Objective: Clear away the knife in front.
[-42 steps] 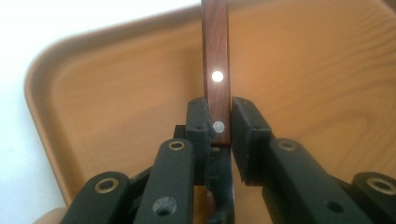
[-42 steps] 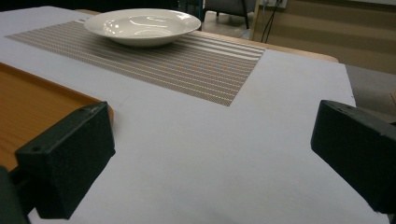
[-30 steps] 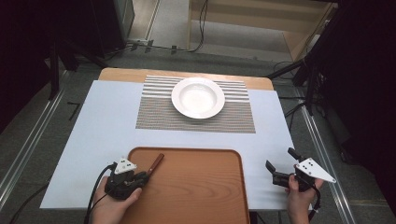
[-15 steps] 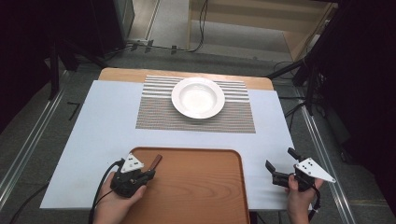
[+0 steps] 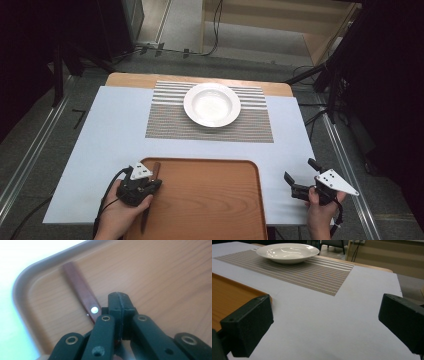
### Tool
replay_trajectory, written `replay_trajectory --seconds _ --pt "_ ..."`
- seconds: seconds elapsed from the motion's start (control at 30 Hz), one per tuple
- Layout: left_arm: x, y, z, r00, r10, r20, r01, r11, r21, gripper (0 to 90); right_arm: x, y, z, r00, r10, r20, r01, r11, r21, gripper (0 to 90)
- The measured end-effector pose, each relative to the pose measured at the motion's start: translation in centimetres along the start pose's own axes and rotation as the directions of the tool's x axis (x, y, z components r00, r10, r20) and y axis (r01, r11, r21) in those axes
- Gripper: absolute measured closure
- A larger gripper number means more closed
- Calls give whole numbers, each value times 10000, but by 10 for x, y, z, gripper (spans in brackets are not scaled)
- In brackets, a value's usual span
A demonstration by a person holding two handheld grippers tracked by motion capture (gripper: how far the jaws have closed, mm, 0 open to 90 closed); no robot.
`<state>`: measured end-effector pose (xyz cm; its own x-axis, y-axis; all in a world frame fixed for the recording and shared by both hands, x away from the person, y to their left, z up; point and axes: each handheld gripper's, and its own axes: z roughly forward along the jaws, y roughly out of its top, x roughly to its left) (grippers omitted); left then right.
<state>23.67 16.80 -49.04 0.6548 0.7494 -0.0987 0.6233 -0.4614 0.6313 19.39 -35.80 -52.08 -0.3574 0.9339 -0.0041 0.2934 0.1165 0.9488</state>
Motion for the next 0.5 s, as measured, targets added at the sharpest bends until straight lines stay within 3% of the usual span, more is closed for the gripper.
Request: replay_trajectory --seconds 0.5 --pt "26 -9 -13 9987 -442 -256 440 9990 -53 896 0 0 0 10000 -18 -8 18 10000 6 0"
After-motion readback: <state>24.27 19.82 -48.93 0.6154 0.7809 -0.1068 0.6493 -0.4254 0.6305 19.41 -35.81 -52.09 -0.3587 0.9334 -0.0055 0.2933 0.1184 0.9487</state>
